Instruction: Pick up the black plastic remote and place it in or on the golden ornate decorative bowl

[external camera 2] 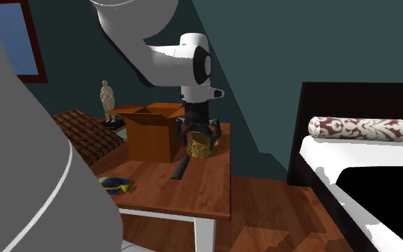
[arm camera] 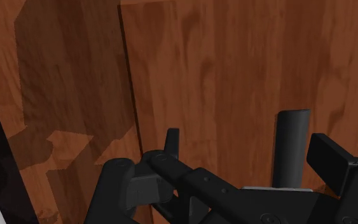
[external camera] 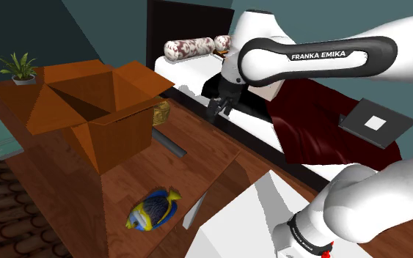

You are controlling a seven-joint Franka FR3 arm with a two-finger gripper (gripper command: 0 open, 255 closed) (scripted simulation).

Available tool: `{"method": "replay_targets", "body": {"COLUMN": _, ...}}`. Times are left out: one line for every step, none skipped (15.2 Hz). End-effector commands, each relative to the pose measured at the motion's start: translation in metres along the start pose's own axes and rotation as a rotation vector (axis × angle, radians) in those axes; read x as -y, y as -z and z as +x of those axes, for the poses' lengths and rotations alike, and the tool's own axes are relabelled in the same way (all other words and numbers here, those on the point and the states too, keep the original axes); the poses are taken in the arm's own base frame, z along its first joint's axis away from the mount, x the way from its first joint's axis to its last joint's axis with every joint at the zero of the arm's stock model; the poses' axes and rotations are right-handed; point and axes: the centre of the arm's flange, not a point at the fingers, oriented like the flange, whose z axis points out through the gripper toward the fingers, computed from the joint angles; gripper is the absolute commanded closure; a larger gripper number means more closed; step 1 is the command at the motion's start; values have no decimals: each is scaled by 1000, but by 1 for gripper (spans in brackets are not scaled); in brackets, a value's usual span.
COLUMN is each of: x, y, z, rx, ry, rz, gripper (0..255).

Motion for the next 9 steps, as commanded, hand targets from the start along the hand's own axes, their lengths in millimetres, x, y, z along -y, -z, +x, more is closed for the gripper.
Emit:
{"method": "replay_targets", "body": {"x": 14, "y": -15, "z": 17, "rx": 7, "ry": 3, "rz": 14, "gripper": 0}}
{"method": "replay_targets", "body": {"x": 20, "y": -23, "z": 25, "rx": 11, "ry": 5, "rz": 21, "gripper": 0}}
{"method": "replay_targets", "body": {"x": 26, "y": -32, "z": 33, "rx": 15, "ry": 7, "rz": 28, "gripper": 0}}
{"method": "replay_targets", "body": {"x": 32, "y": -40, "z": 41, "rx": 18, "ry": 9, "rz": 34, "gripper": 0}}
{"method": "replay_targets", "body": {"x": 38, "y": -49, "z": 49, "rx": 22, "ry": 10, "rz": 41, "gripper": 0}}
{"method": "replay_targets", "body": {"x": 45, "y": -57, "z": 56, "rx": 26, "ry": 12, "rz": 48, "gripper": 0}}
{"method": "replay_targets", "body": {"x": 51, "y": -65, "z": 64, "rx": 30, "ry": 14, "rz": 55, "gripper": 0}}
{"method": "replay_targets", "body": {"x": 58, "y": -74, "z": 72, "rx": 34, "ry": 16, "rz": 61, "gripper": 0}}
{"method": "replay_targets", "body": {"x": 64, "y": -82, "z": 79, "rx": 38, "ry": 17, "rz": 68, "gripper": 0}}
